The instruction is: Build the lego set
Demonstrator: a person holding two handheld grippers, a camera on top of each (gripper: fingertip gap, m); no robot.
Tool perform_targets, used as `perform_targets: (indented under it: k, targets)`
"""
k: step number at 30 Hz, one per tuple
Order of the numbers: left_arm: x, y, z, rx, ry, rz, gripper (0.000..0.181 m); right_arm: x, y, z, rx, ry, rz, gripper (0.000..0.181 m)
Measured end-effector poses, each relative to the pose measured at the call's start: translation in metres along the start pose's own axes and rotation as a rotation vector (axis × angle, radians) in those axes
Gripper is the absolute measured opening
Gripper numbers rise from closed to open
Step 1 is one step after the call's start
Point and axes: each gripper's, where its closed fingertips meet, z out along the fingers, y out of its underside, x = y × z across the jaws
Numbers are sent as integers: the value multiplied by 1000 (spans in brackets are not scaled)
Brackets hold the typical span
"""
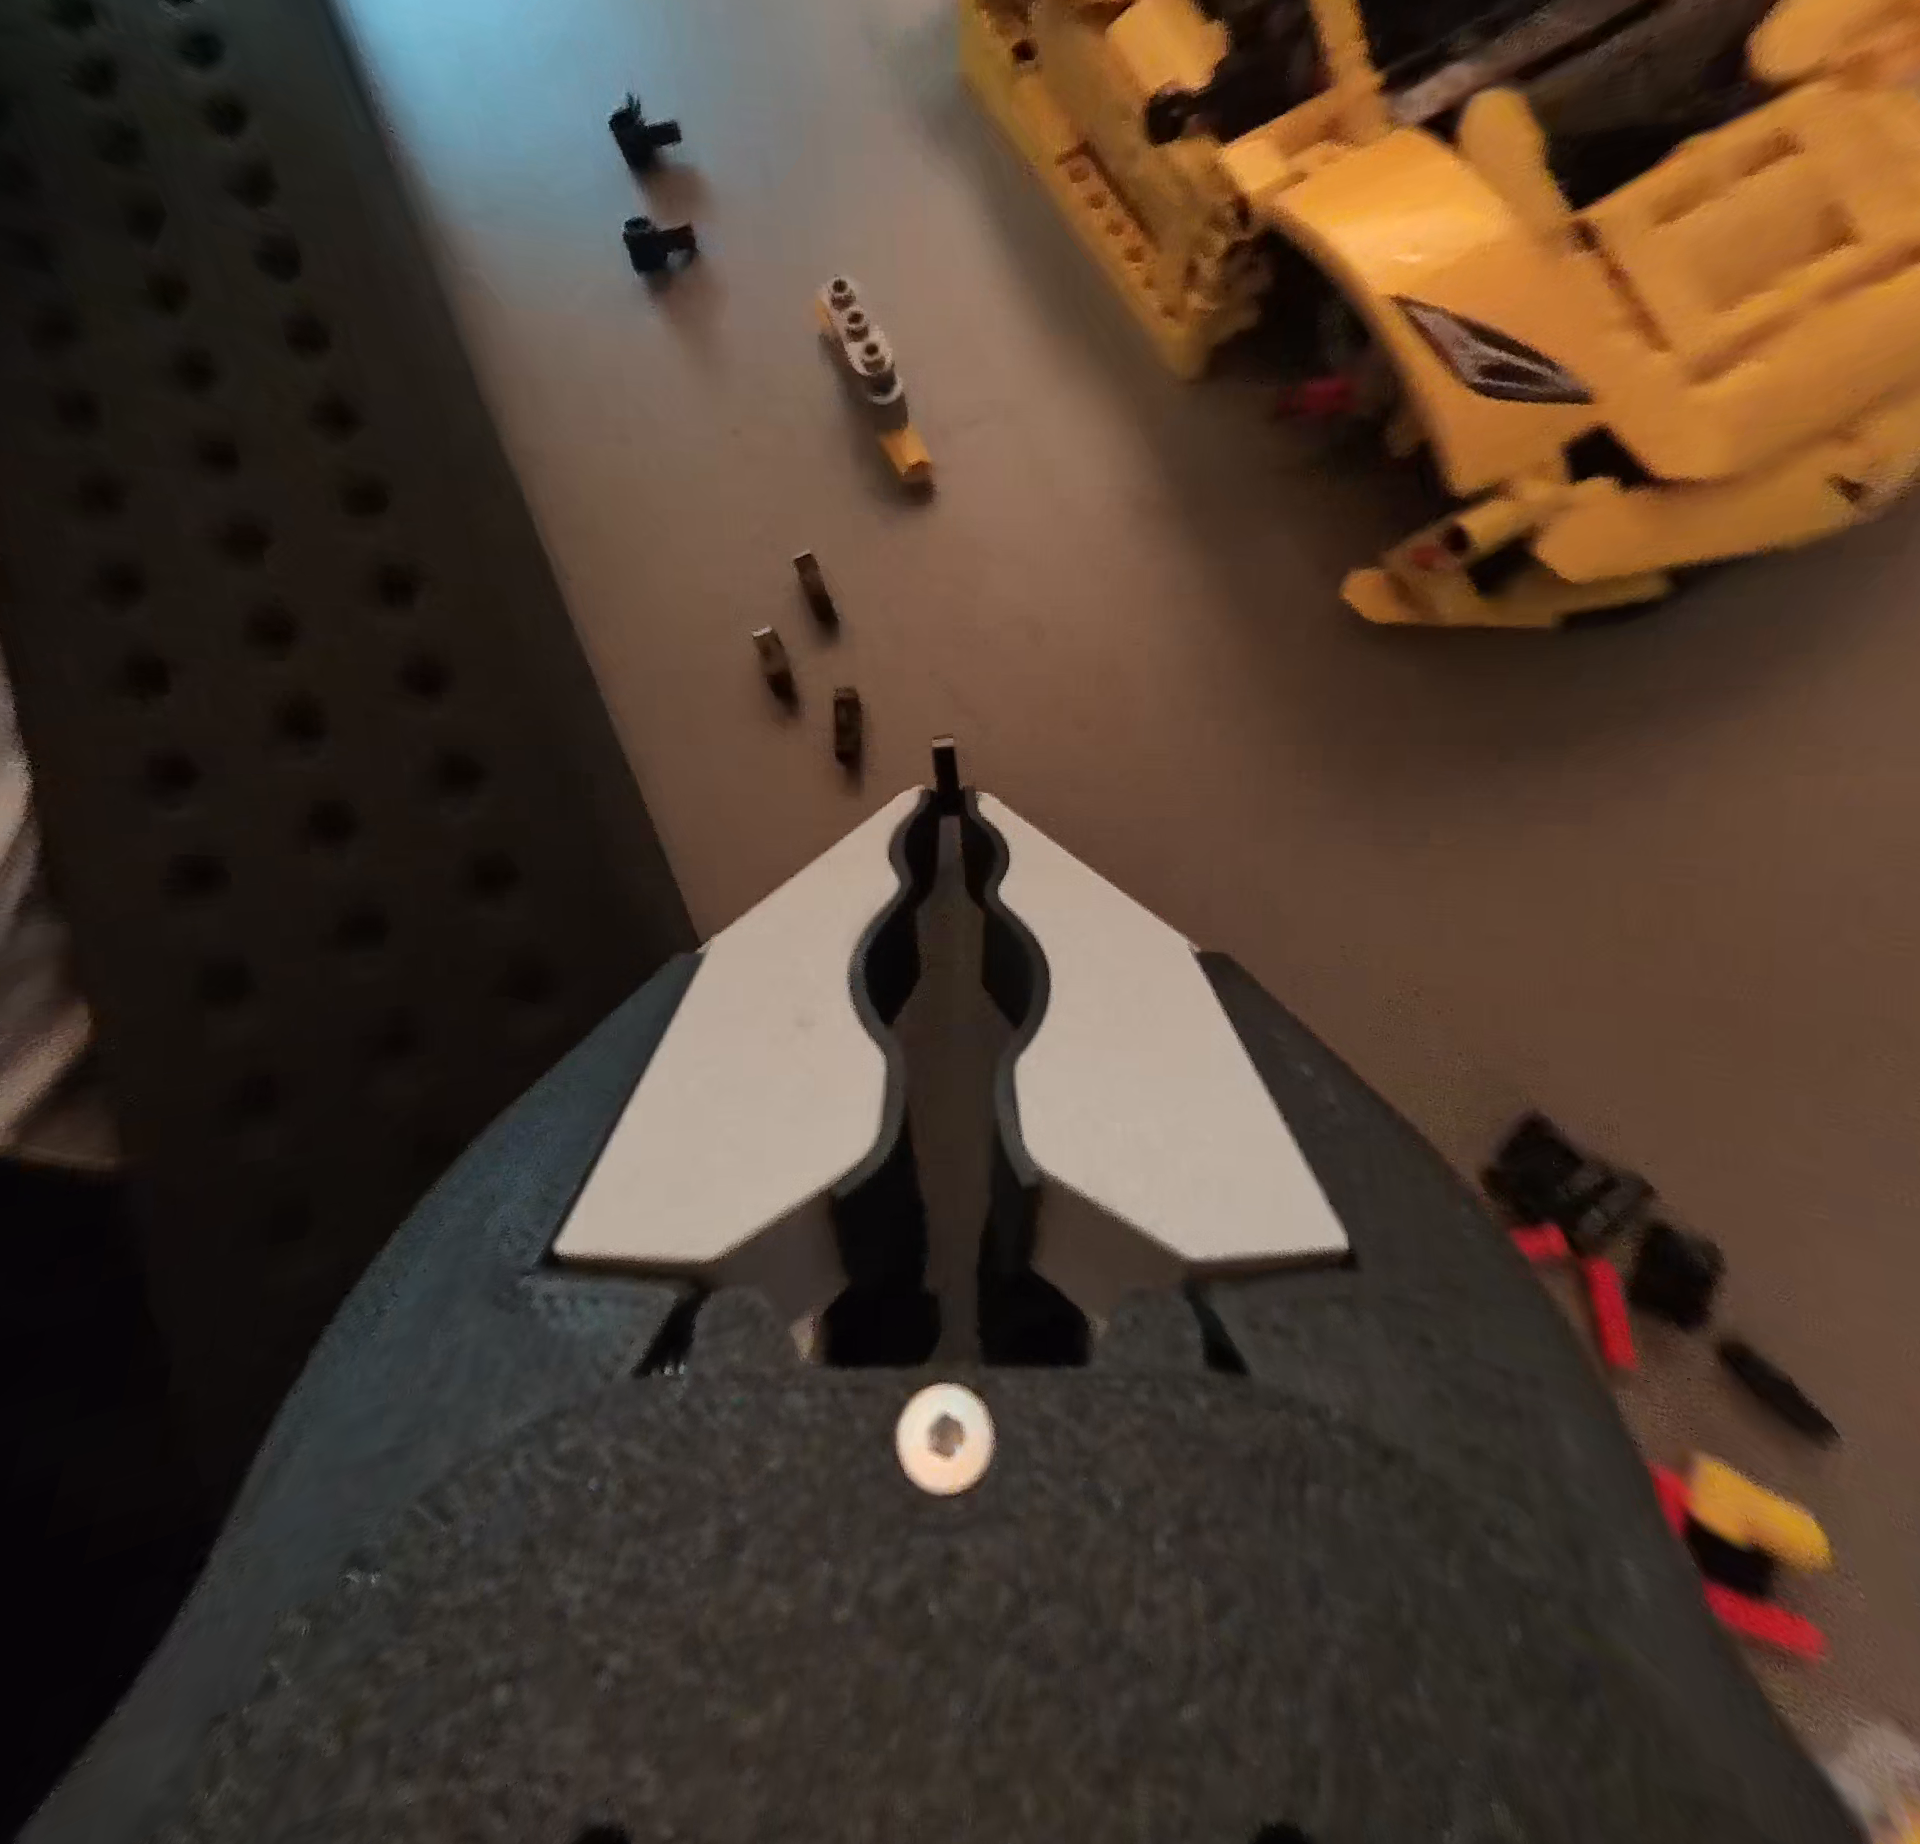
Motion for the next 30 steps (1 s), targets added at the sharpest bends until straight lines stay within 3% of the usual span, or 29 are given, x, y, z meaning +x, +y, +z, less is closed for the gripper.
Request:
perform_targets:
  k: [6, 9, 13, 17, 20, 21, 24, 27, 30]
  targets:
    - [-11, 12, -18, 15, -26, -33, 28, -4, -6, 13, 4, -51, 7, 2]
    - [-15, 15, -23, 37, -28, -51, 28, -3, -10, 13, 11, -54, 10, 14]
    - [-10, 20, -24, 27, -2, -62, 17, 12, -35, 0, 115, -19, 32, 15]
    - [-7, 11, -16, 66, -12, -38, 18, 55, -78, -18, 384, 143, 70, 20]
    - [-2, 8, -8, 64, -13, -45, 18, 78, -83, -23, 563, 217, 137, 20]
    - [-1, 6, -5, 70, -12, -50, 18, 80, -80, -21, 536, 212, 139, 27]
    - [-7, -2, 7, 136, -38, -55, 22, 84, -83, -28, 571, 252, 123, 25]
    - [-24, 0, 27, 128, -107, -86, 38, 87, -81, -25, 548, 267, 113, 23]
    - [-32, -2, 42, 163, -130, -100, 39, 91, -78, -22, 528, 271, 128, 22]
